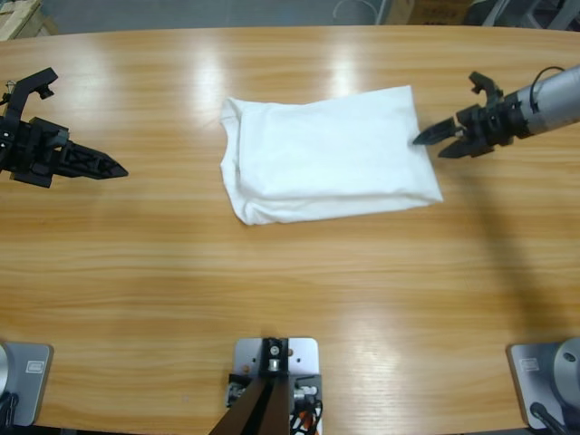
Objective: Fold clothes
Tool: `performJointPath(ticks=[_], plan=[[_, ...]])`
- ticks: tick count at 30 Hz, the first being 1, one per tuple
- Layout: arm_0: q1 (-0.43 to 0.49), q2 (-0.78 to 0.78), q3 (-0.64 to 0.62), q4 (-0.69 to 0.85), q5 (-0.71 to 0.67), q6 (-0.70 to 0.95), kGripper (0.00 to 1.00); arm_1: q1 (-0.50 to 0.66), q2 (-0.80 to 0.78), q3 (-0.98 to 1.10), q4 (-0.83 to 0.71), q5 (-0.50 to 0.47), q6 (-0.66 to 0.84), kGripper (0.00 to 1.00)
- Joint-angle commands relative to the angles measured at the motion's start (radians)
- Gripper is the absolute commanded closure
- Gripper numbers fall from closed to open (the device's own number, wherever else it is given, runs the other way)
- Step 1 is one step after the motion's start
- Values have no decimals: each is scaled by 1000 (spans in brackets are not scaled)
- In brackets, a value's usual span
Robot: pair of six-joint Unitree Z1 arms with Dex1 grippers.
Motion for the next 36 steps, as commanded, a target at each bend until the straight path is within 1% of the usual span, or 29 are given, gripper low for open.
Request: performJointPath(ticks=[1, 11, 15, 16, 17, 18, 20, 21, 22, 26, 30, 33, 36], plan=[[-4, 37, 6, -7, -7, 0, 9, -5, 85, 19, -49, 3, -11, 105], [-4, 40, 6, -7, -6, -4, 9, 112, 148, -29, -55, 25, 20, 105], [-4, 38, 6, -7, -5, -5, 9, 143, 166, -43, -65, 30, 32, 105], [-4, 38, 6, -7, -4, -5, 9, 145, 169, -44, -66, 30, 32, 118], [-4, 37, 6, -7, -5, -5, 9, 145, 172, -45, -66, 30, 32, 172], [-4, 37, 6, -7, -5, -5, 9, 145, 174, -46, -65, 30, 32, 283], [-4, 38, 6, -7, -5, -5, 9, 142, 173, -41, -64, 30, 34, 712], [-4, 38, 6, -7, -5, -5, 9, 138, 172, -38, -64, 31, 35, 947], [-4, 38, 6, -7, -5, -5, 9, 133, 173, -36, -64, 31, 36, 1000], [-4, 38, 6, -7, -5, -5, 9, 108, 170, -26, -61, 17, 48, 1000], [-4, 39, 5, -9, -5, -5, 9, 101, 141, -29, -32, -18, 46, 1000], [-4, 39, 4, -8, -6, -5, 9, 83, 119, -34, 17, -40, 19, 1000], [-4, 37, 6, -8, -6, -4, 9, 45, 71, -36, 72, -91, 1, 1000]])
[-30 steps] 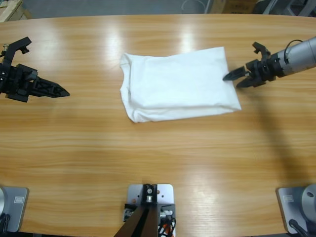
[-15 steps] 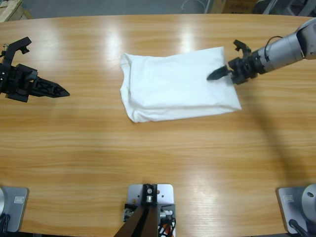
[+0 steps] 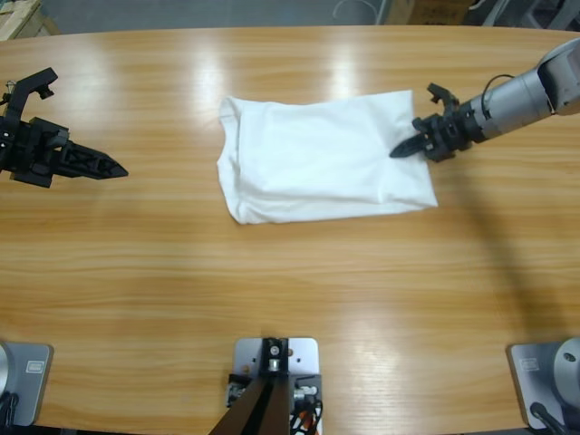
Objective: Fold clothes
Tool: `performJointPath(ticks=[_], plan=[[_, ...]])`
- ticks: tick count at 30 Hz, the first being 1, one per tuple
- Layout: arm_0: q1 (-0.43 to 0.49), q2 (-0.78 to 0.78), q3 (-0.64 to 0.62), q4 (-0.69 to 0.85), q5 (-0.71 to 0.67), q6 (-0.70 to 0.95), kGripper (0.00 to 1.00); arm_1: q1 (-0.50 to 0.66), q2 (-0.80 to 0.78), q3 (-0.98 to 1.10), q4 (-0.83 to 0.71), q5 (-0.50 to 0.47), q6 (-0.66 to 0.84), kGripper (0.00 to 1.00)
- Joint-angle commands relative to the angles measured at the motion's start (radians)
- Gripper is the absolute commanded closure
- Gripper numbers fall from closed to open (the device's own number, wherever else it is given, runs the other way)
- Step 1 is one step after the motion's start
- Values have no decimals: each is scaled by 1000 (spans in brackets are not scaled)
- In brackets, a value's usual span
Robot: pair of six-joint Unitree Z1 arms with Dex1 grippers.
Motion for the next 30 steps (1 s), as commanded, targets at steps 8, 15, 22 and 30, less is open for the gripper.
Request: performJointPath(ticks=[8, 15, 22, 30], plan=[[-5, 30, 7, -9, -10, 2, 9, -177, -152, -112, 396, -302, -111, 1000], [-5, 25, 9, -9, -11, 6, 9, -223, -196, -351, 674, -482, -134, 1000], [-5, 23, 9, -9, -13, 11, 9, -222, -180, -597, 913, -634, -134, 1000], [-5, 26, 9, -9, -15, 17, 9, -40, -96, -764, 1048, -698, -96, 1000]])
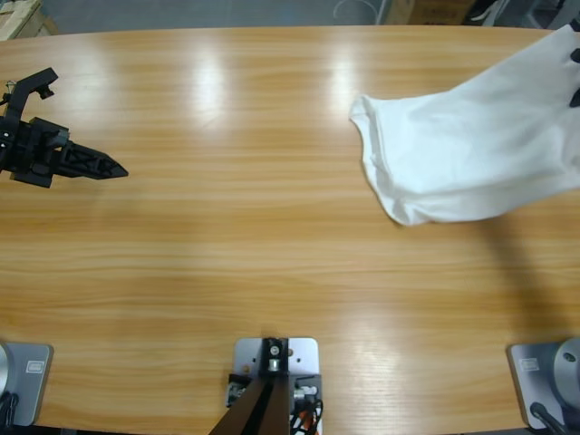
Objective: Fold clothes
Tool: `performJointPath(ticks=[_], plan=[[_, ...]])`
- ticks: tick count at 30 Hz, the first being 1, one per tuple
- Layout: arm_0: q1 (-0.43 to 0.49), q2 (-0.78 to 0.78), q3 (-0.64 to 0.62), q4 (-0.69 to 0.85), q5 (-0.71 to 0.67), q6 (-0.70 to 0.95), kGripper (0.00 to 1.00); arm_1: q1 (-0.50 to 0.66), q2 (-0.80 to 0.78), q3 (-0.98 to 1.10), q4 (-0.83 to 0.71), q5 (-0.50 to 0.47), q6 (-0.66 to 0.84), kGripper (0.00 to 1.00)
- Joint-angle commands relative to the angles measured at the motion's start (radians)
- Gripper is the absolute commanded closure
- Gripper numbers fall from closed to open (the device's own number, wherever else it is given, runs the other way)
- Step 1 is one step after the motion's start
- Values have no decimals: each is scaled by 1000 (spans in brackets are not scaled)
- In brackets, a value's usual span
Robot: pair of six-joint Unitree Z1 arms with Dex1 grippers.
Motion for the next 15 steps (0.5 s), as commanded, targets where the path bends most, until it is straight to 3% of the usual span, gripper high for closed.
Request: performJointPath(ticks=[1, 8, 15], plan=[[-5, 25, 9, -9, -14, 16, 9, 172, 107, -121, 101, -59, 32, 1000], [-5, 18, 12, -9, -14, 15, 9, 408, 244, -200, 124, -67, 117, 1000], [-5, 18, 12, -9, -14, 15, 9, 543, 332, -357, 201, -60, 168, 1000]])
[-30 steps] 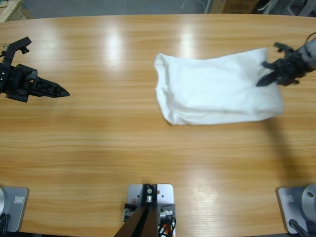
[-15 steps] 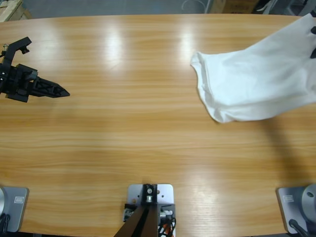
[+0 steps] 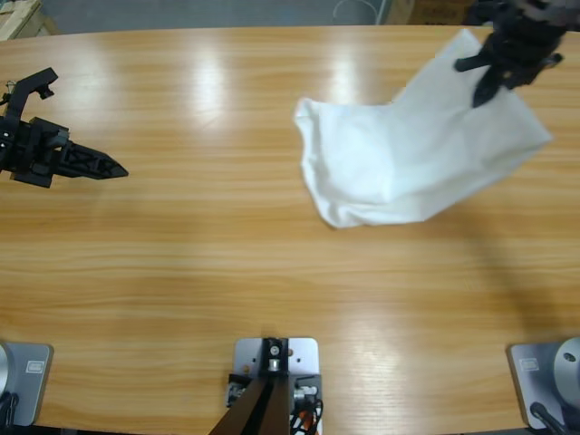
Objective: Fold clothes
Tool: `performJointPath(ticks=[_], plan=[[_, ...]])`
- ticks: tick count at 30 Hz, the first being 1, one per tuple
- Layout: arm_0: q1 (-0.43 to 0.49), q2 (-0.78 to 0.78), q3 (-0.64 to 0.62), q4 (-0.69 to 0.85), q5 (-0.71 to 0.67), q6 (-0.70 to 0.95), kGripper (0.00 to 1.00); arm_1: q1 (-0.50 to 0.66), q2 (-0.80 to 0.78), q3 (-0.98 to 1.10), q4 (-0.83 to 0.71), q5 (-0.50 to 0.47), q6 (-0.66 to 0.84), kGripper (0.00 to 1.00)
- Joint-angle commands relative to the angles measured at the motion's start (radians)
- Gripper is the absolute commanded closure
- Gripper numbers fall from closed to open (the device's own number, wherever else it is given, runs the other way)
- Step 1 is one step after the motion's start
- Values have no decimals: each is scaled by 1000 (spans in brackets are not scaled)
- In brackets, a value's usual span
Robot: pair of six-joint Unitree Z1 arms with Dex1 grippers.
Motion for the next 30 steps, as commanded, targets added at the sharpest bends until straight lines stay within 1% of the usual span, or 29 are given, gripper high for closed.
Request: performJointPath(ticks=[1, 4, 7, 12, 16, 23, 28, 30], plan=[[-5, 17, 12, -9, -11, 14, 9, 124, 137, -161, 95, -6, 56, 1000], [-5, 10, 14, -9, -11, 12, 9, 132, 146, -222, 138, -11, 61, 1000], [-5, 5, 15, -9, -11, 12, 9, 117, 140, -208, 149, -32, 48, 1000], [-5, 5, 15, -9, -11, 12, 9, 9, 91, -102, 129, -57, 27, 1000], [-5, 6, 15, -9, -11, 13, 9, -85, 44, 27, 63, -64, -3, 1000], [-5, 8, 15, -9, -11, 12, 9, -185, -18, 237, -53, -83, -32, 1000], [-5, 8, 15, -9, -11, 13, 9, -265, -62, 256, -58, -119, -54, 1000], [-5, 7, 15, -9, -14, 12, 9, -278, -67, 251, -49, -125, -56, 1000]])
